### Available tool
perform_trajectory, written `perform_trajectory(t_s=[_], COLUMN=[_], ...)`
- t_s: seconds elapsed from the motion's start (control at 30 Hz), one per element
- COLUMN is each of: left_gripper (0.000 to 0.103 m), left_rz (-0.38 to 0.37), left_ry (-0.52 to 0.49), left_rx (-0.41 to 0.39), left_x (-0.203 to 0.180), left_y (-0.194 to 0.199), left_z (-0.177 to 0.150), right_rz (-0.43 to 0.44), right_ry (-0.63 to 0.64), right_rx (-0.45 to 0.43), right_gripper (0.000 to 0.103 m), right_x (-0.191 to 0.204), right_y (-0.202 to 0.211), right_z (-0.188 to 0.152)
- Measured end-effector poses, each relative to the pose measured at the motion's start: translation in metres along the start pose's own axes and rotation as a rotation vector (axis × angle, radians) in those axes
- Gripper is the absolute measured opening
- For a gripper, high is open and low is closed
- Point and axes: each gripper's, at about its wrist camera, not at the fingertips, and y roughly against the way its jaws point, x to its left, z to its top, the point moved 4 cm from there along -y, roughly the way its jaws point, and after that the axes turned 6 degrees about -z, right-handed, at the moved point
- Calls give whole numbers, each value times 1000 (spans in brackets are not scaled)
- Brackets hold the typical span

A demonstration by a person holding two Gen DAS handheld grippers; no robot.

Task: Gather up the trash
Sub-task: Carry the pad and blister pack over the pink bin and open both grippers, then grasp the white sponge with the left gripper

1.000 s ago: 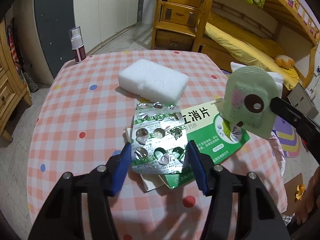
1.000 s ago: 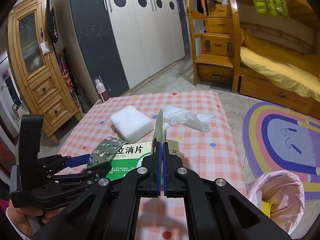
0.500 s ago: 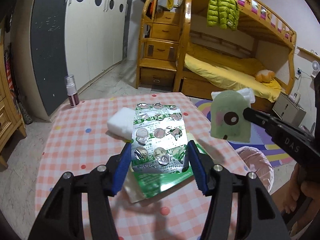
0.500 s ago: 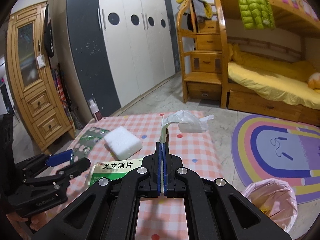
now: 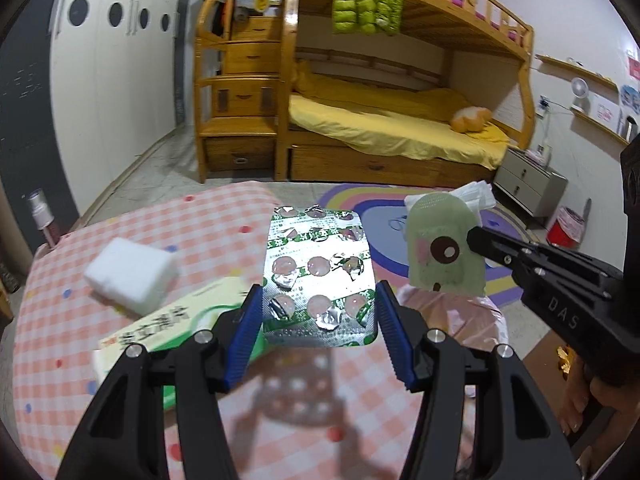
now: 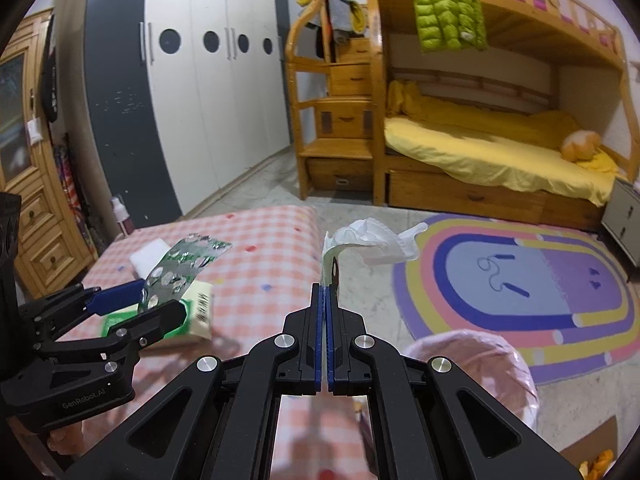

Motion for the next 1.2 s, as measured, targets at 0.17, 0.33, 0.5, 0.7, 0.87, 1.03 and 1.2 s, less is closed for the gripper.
perform_trajectory(t_s=[0.17, 0.33, 0.5, 0.7, 0.87, 1.03, 1.2], left_gripper=[55, 55, 55, 61, 75, 75, 75], left_rz=[-79, -141, -193, -226, -214, -169, -103], left_ry=[-40, -103, -129, -98, -84, -42, -32], left_rx=[41, 93, 119, 144, 129, 99, 63], left_x=[-40, -83, -111, -123, -115, -95, -73], left_y=[-32, -64, -93, -121, -115, -96, -68], left_z=[-3, -13, -17, -13, -10, -6, -1], right_rz=[-65, -123, -165, -187, -188, -181, -153], right_ry=[-32, -93, -143, -174, -228, -228, -187], right_rx=[29, 69, 104, 132, 177, 170, 130], right_gripper=[1, 1, 1, 6, 26, 26, 26], right_x=[-38, -80, -111, -138, -152, -143, -117], right_y=[6, 7, 3, -12, -24, -16, 2], right_z=[-23, -45, -62, -74, -87, -82, -60])
